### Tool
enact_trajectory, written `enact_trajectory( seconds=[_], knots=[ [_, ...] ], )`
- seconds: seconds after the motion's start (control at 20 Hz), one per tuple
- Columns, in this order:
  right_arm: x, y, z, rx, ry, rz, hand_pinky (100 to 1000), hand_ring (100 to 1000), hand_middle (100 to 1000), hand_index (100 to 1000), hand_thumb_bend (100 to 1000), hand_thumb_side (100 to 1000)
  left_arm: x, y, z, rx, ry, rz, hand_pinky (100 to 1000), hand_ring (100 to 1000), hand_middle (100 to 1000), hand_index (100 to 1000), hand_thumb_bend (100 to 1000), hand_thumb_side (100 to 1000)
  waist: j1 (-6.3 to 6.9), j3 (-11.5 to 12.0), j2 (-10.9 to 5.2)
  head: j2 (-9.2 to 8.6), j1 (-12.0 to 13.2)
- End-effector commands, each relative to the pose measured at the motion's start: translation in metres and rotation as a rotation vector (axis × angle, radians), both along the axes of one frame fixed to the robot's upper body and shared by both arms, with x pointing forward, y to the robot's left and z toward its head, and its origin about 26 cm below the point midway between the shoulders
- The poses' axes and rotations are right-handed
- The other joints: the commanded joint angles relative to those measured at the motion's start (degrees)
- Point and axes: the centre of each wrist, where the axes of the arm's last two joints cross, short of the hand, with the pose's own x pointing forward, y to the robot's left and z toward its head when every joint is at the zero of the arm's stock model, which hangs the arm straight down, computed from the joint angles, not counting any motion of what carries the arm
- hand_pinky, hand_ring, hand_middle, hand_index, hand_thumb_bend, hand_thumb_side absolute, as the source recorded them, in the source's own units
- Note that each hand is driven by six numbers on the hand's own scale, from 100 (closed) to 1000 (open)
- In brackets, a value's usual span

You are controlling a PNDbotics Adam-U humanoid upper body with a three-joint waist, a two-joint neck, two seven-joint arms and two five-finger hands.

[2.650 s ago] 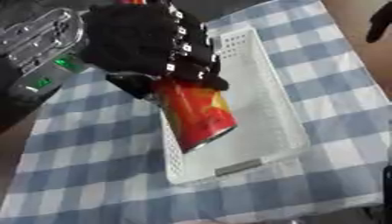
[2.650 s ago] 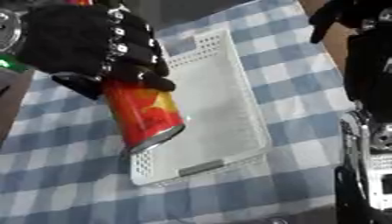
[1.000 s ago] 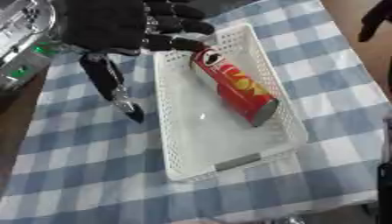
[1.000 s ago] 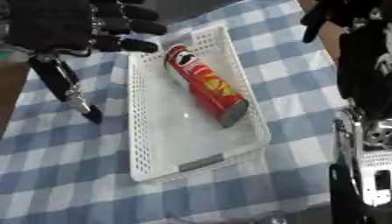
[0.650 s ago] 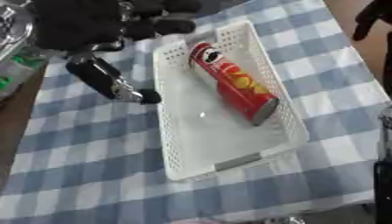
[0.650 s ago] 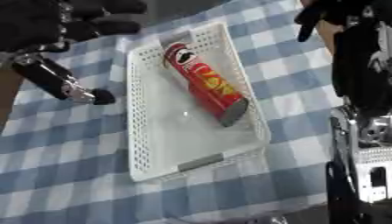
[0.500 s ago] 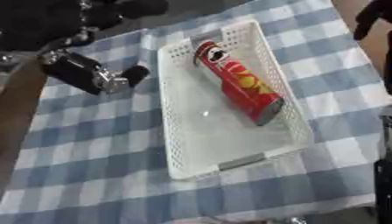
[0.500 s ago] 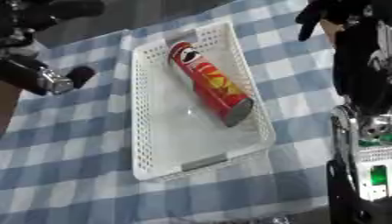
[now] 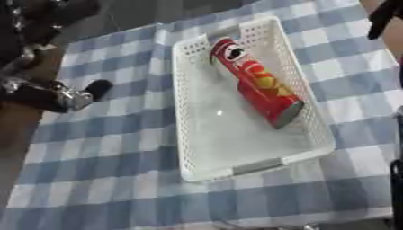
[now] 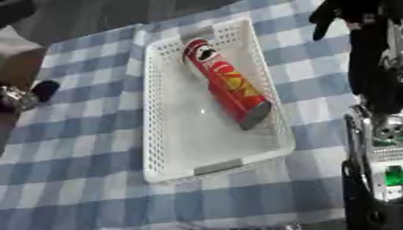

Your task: Pick up objects on the table and place them in the box.

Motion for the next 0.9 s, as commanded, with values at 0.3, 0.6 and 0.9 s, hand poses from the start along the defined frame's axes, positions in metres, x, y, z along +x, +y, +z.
enact_trajectory(
  seconds=[0.3,0.6,0.9],
  knots=[
    [0.002,-0.004,0.007,-0.022,-0.038,-0.025,297,460,561,731,100,1000,-0.028,0.019,-0.040,-0.188,-0.065,0.194,896,886,943,1000,280,679,-0.55,0.62,0.01,-4.65,-8.99],
    [0.003,-0.006,0.006,-0.026,-0.037,-0.034,296,460,562,732,100,1000,-0.046,0.006,-0.085,-0.420,-0.008,0.273,862,867,936,1000,211,719,-0.55,0.05,0.12,-6.44,-10.83],
    [0.004,-0.002,0.020,-0.047,-0.100,-0.011,301,462,562,729,100,1000,-0.053,-0.038,-0.128,-0.727,0.164,0.250,800,836,923,1000,100,862,-0.55,-1.36,1.22,-7.83,-11.76]
  ],
)
